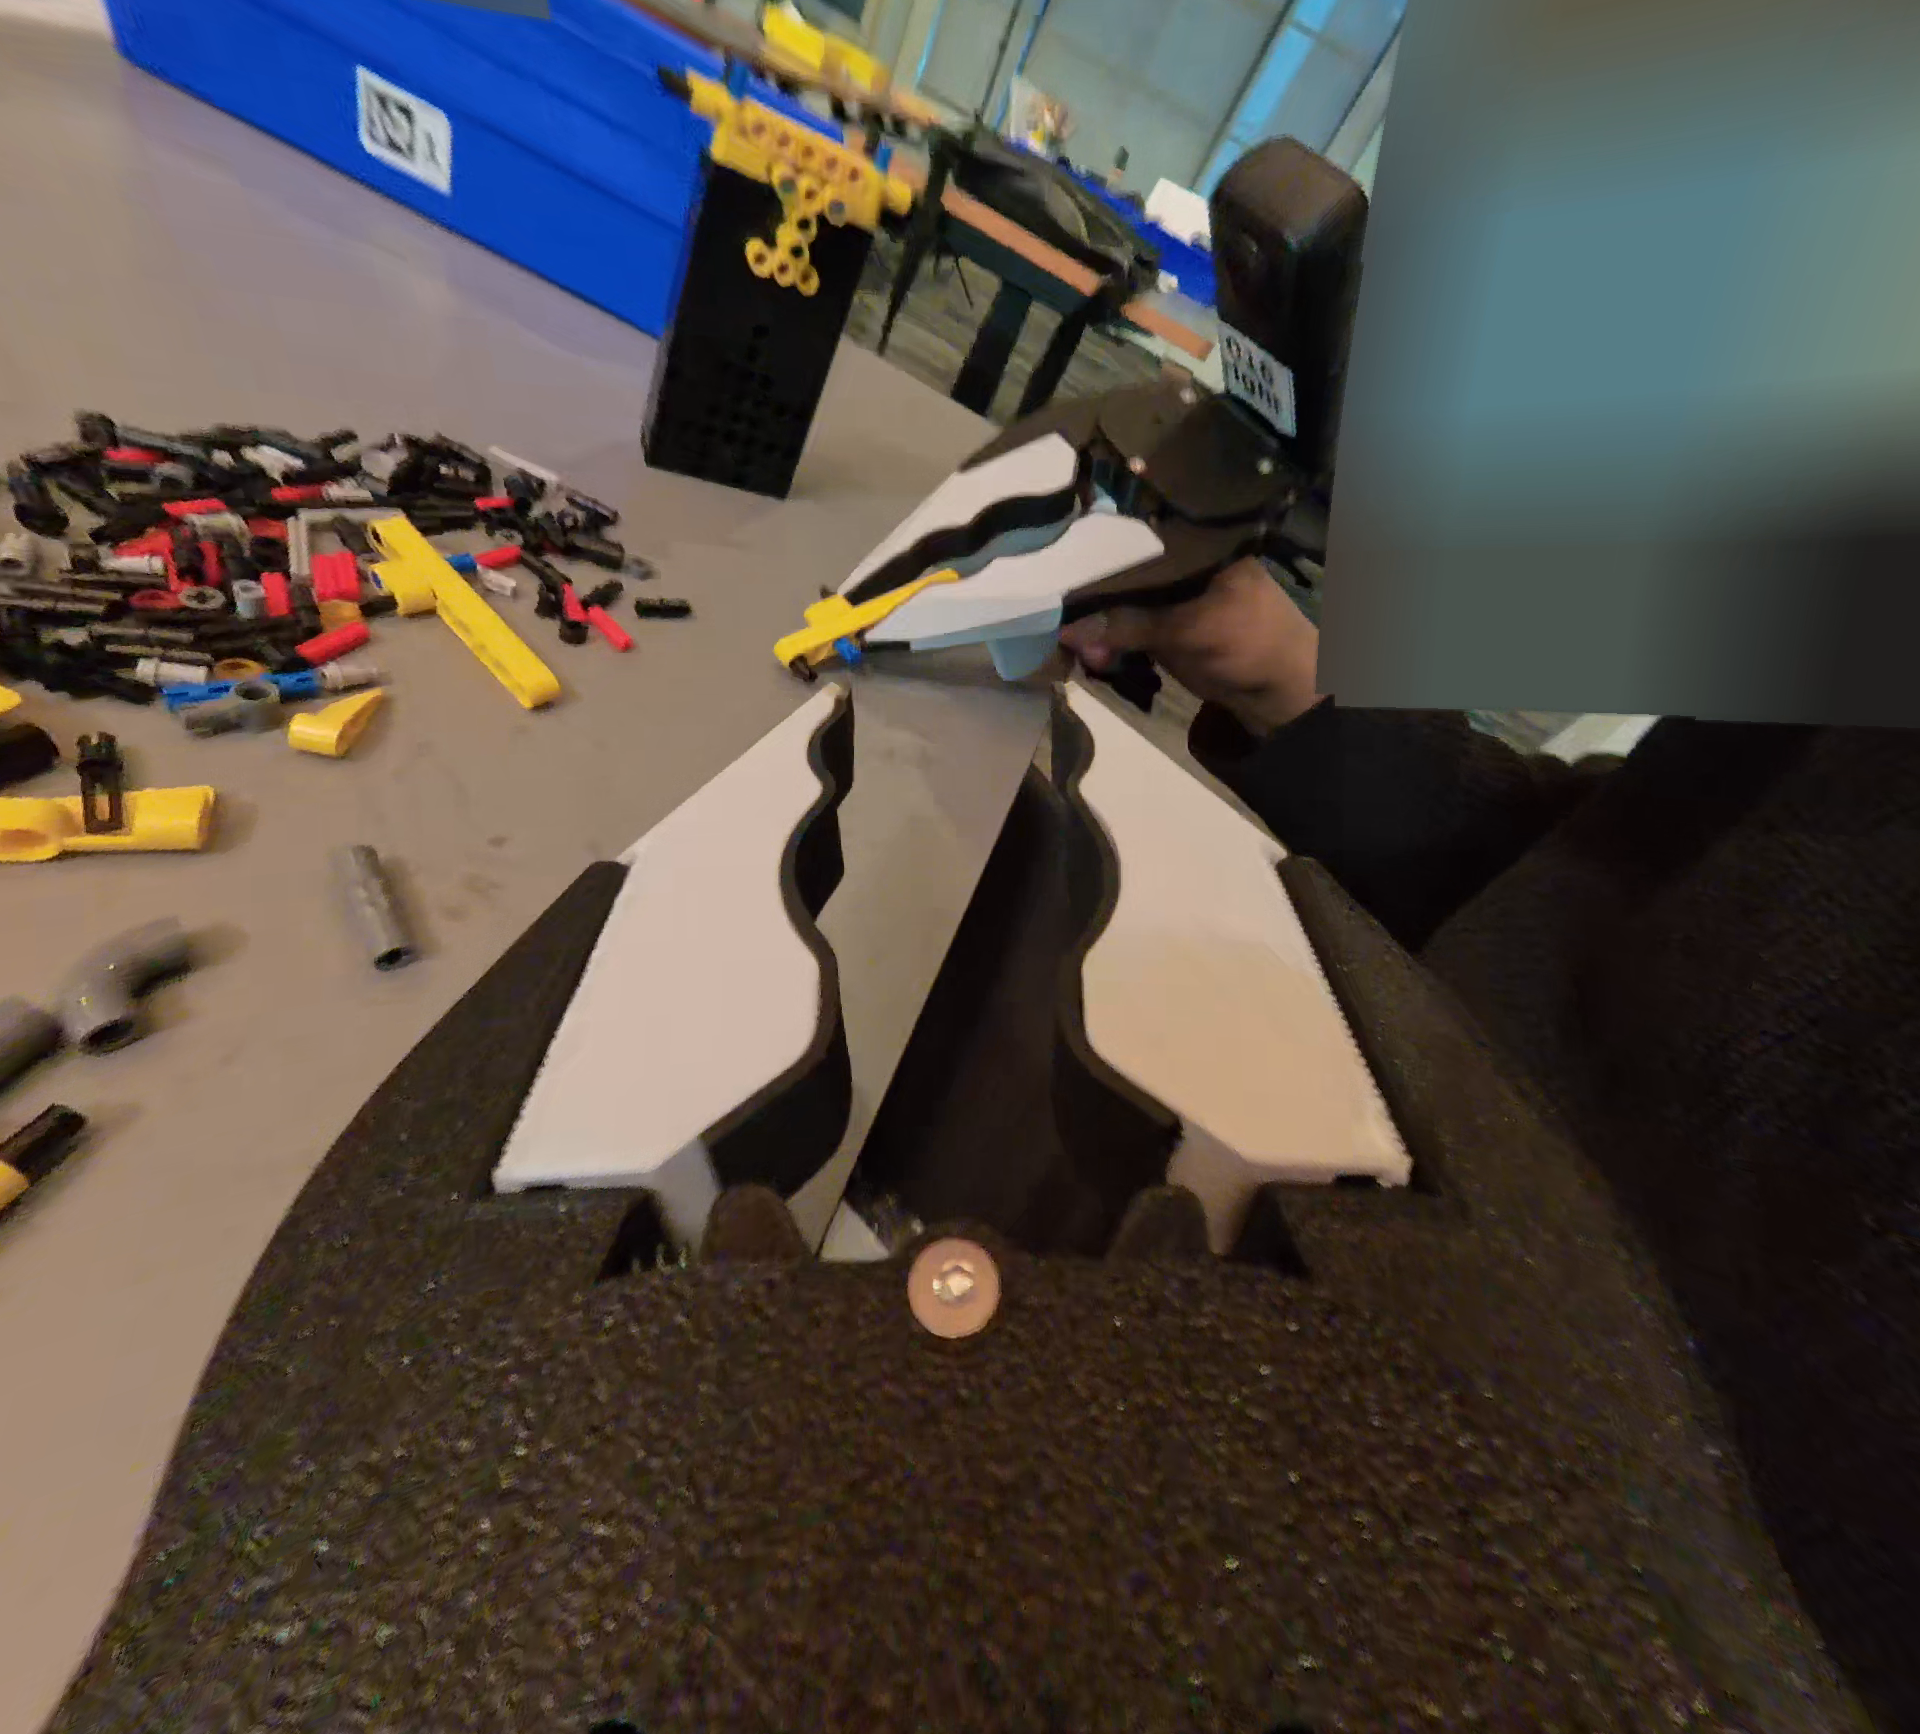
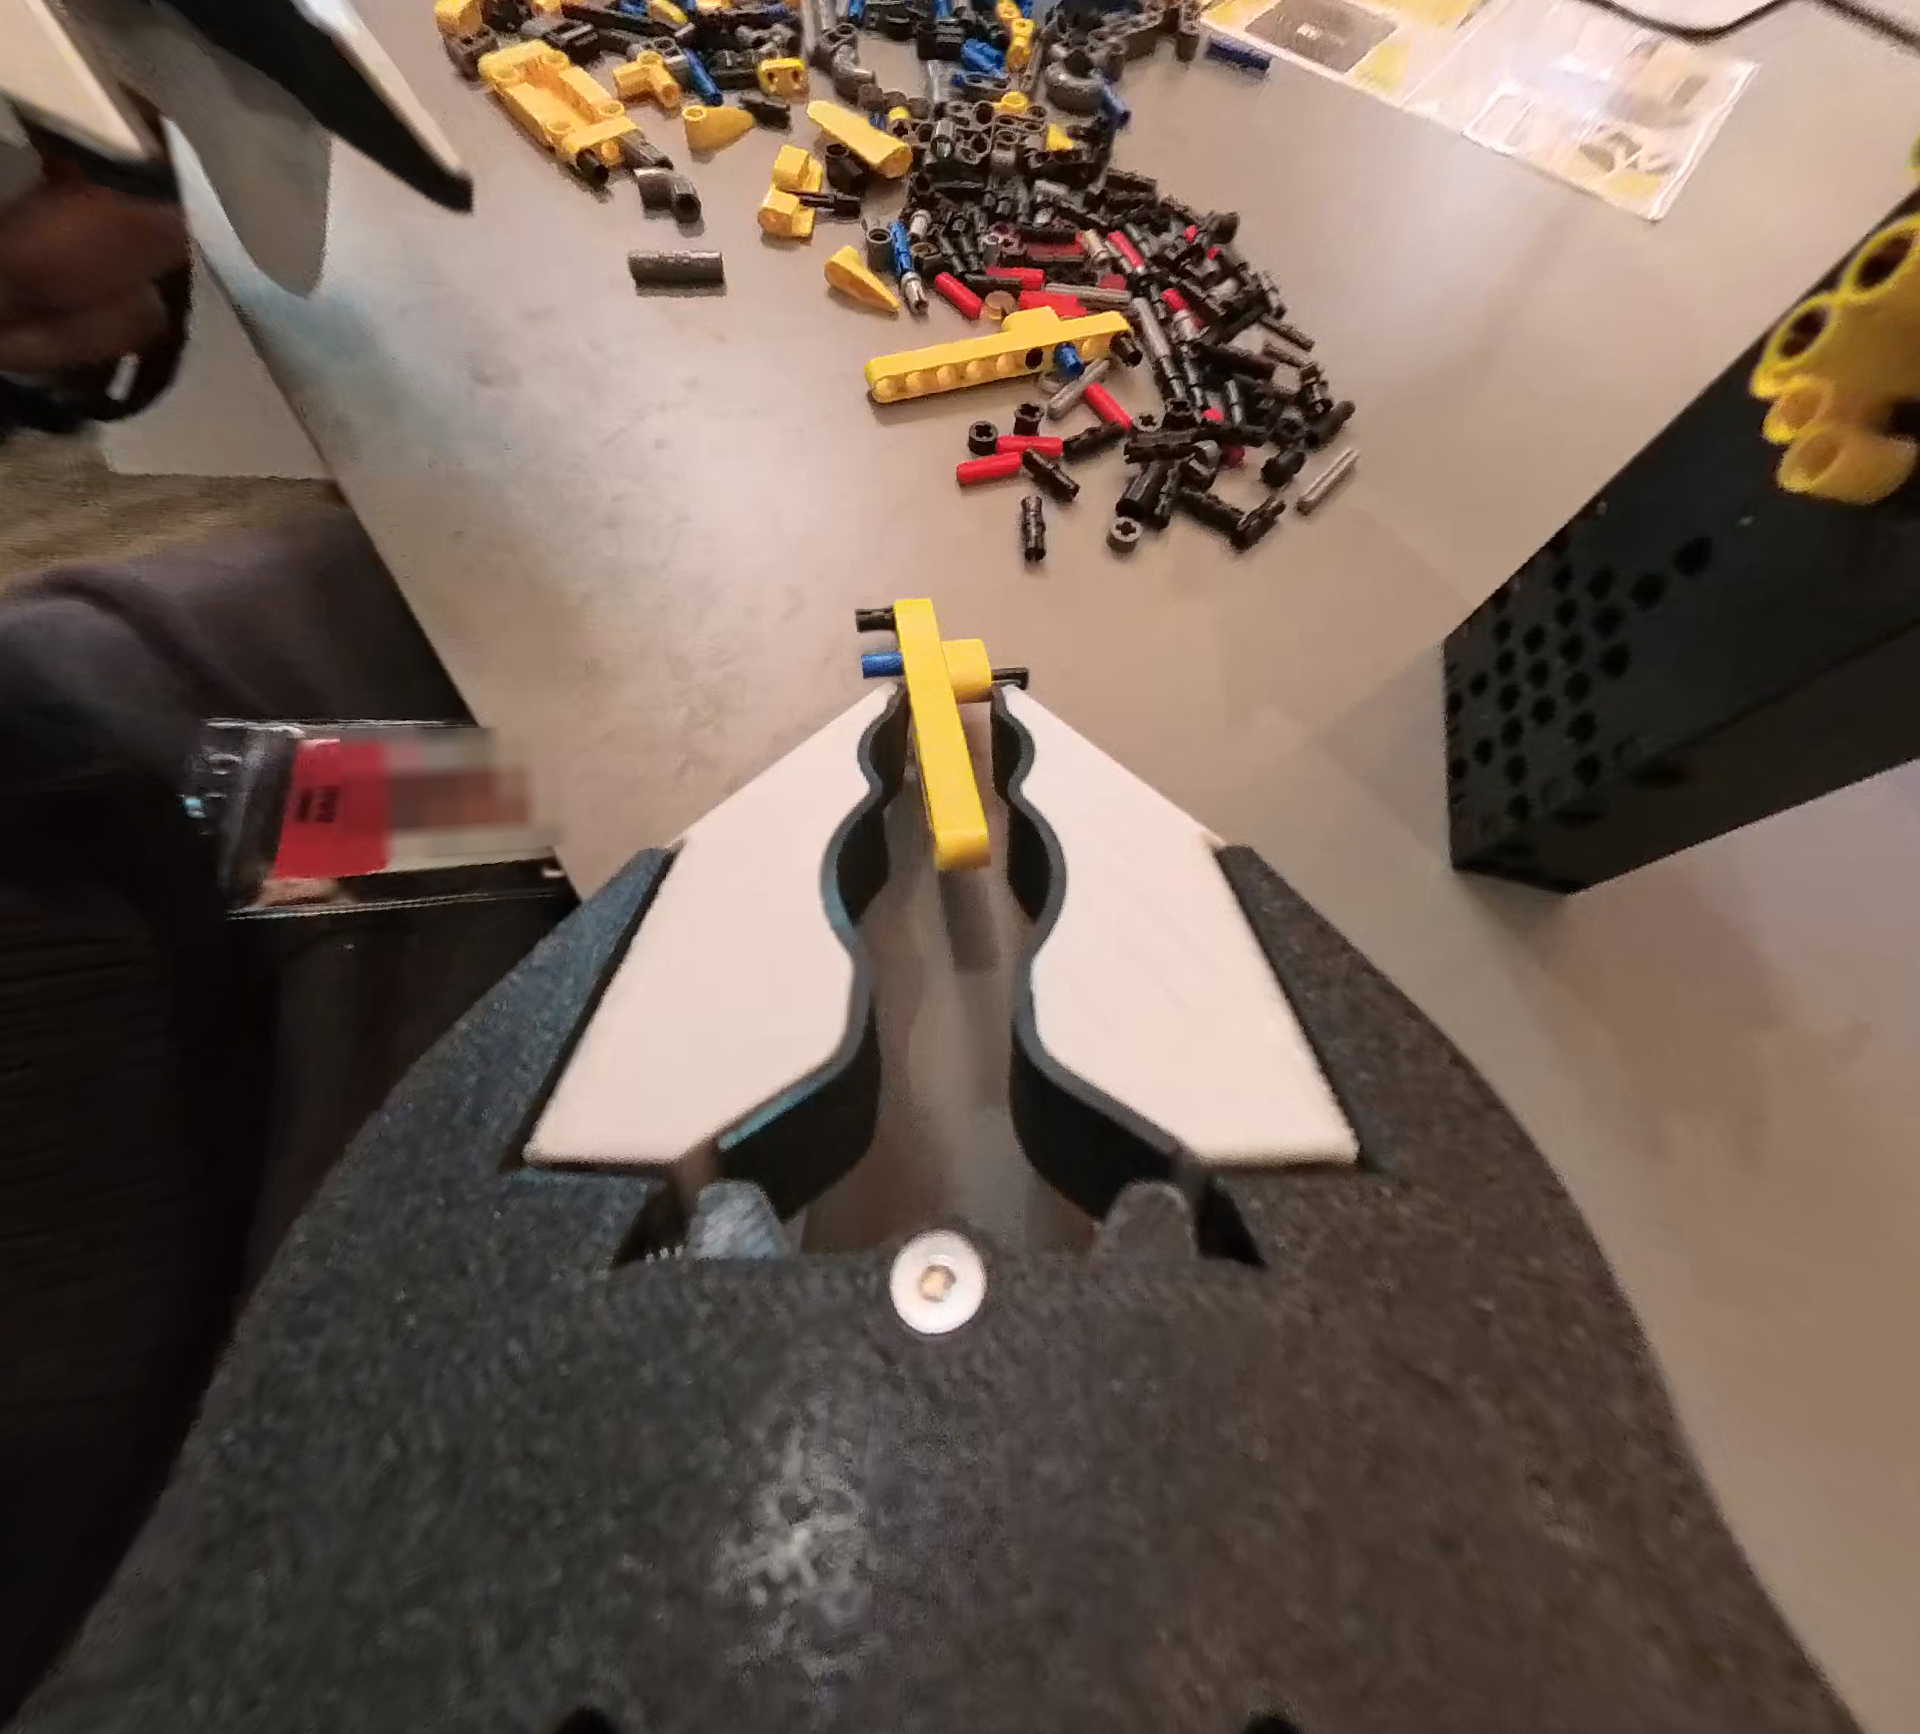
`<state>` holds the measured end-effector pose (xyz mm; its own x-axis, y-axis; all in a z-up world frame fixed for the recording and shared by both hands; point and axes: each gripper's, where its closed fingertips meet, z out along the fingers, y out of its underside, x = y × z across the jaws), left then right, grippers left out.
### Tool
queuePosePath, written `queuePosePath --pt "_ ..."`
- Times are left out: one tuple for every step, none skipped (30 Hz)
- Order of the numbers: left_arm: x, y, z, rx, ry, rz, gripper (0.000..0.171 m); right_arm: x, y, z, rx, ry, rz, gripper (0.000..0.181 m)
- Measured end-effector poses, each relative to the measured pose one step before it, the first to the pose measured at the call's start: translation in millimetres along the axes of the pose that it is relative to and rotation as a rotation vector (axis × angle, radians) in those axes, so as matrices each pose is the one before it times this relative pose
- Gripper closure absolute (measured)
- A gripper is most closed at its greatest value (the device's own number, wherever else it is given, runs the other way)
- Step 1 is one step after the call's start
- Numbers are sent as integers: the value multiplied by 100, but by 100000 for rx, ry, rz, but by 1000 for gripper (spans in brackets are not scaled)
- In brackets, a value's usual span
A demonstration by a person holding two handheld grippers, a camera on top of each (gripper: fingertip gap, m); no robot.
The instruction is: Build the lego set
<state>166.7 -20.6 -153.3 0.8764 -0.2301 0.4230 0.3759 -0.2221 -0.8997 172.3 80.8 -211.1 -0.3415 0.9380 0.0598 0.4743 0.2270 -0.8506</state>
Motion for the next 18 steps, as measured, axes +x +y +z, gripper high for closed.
queuePosePath --pt "-102 294 -4 -3762 1074 -898 134 -131 29 8 -150 -3045 2689 166" --pt "-229 207 0 -3269 67 -443 134 -38 -33 -22 252 -2279 2529 166" --pt "-393 132 -21 -2703 -1218 379 134 63 -95 -58 739 -1314 2511 166" --pt "-521 43 -50 -1744 -2300 1259 134 67 -129 -68 1144 -981 2409 165" --pt "-494 -28 -53 -733 -2315 2103 134 -3 -137 -67 1272 -1228 1787 166" --pt "-430 -25 -39 51 -2150 1788 134 -10 -144 -96 1429 -803 1099 166" --pt "-153 -9 -5 564 -536 37 135 -30 -169 -112 1581 -555 649 166" --pt "164 -24 2 826 1195 12 135 -47 -184 -120 1625 -619 550 166" --pt "42 -14 -22 623 -147 1099 135 -63 -194 -131 1936 -649 805 166" --pt "-122 -10 -12 438 -1537 1417 135 -72 -237 -139 2493 -706 985 166" --pt "-56 40 45 -58 -989 955 135 1 -336 -204 3346 -174 1054 166" --pt "23 138 76 -807 19 300 135 57 -351 -266 3505 527 302 166" --pt "55 156 88 -1105 495 -165 135 -64 -253 -199 2316 -439 -236 166" --pt "21 100 61 -743 484 -403 135 -129 -28 -45 320 -1125 123 166" --pt "-25 18 13 -134 268 -589 135 -55 163 94 -1163 -705 471 166" --pt "-22 -49 -15 225 367 -754 135 -37 133 82 -1052 -285 5 166" --pt "-28 -57 -46 416 498 -931 135 -4 -1 12 67 211 -406 166" --pt "10 -89 -63 628 732 -872 135 -28 -58 -50 605 165 -485 166"
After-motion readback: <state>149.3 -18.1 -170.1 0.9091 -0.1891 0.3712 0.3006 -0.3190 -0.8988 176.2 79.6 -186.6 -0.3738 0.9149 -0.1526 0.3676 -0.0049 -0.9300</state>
